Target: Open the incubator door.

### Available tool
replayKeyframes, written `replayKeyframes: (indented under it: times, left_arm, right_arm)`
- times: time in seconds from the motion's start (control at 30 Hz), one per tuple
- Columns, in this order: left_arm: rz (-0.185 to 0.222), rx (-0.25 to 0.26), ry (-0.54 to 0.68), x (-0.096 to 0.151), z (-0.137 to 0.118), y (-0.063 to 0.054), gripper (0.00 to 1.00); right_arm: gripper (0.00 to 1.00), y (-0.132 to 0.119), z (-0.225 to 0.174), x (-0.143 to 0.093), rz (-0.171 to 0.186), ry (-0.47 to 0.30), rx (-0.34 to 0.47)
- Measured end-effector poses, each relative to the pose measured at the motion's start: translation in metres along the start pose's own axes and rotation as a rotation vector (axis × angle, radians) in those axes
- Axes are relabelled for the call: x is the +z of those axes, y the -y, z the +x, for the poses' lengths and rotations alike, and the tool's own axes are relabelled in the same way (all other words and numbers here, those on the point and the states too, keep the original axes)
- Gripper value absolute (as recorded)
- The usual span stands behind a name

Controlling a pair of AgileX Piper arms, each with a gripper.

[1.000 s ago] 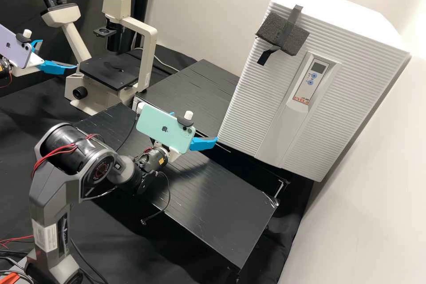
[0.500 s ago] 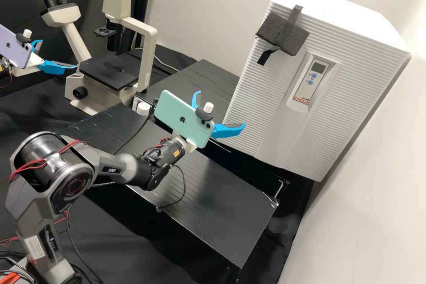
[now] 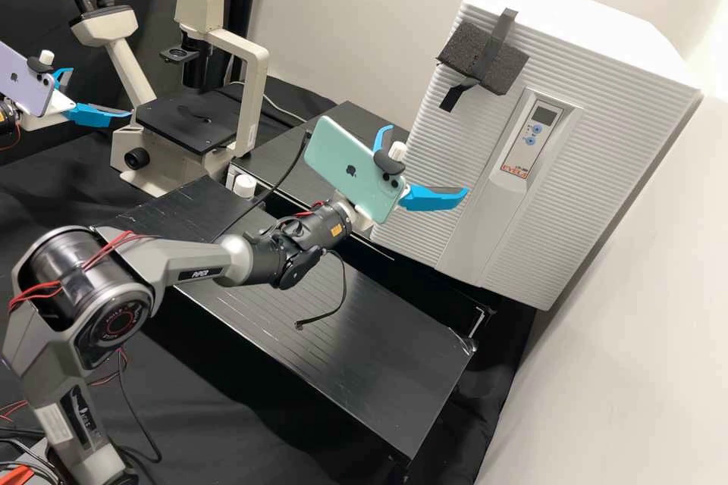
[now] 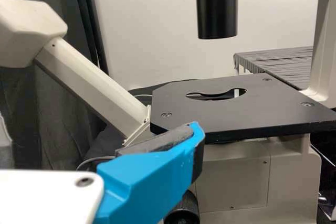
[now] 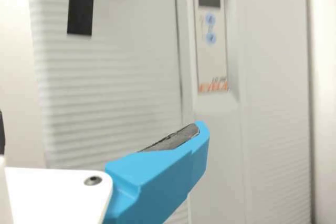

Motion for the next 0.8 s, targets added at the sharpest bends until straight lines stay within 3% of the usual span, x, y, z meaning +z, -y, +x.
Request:
replayKeyframes:
  times: [0.37, 0.5, 0.63, 0.8]
  left_arm:
    - [0.0, 0.0, 0.0, 0.0, 0.0, 0.0, 1.0]
    - [0.0, 0.0, 0.0, 0.0, 0.0, 0.0, 1.0]
    - [0.0, 0.0, 0.0, 0.0, 0.0, 0.0, 1.0]
    - [0.0, 0.0, 0.0, 0.0, 0.0, 0.0, 1.0]
  right_arm:
    - [1.0, -0.006, 0.012, -0.027, -0.036, -0.002, 0.02]
    - [1.0, -0.003, 0.015, -0.031, -0.069, 0.008, 0.022]
    - [1.0, 0.002, 0.019, -0.031, -0.114, 0.045, 0.033]
    - [1.0, 0.004, 0.02, -0.026, -0.137, 0.125, 0.031]
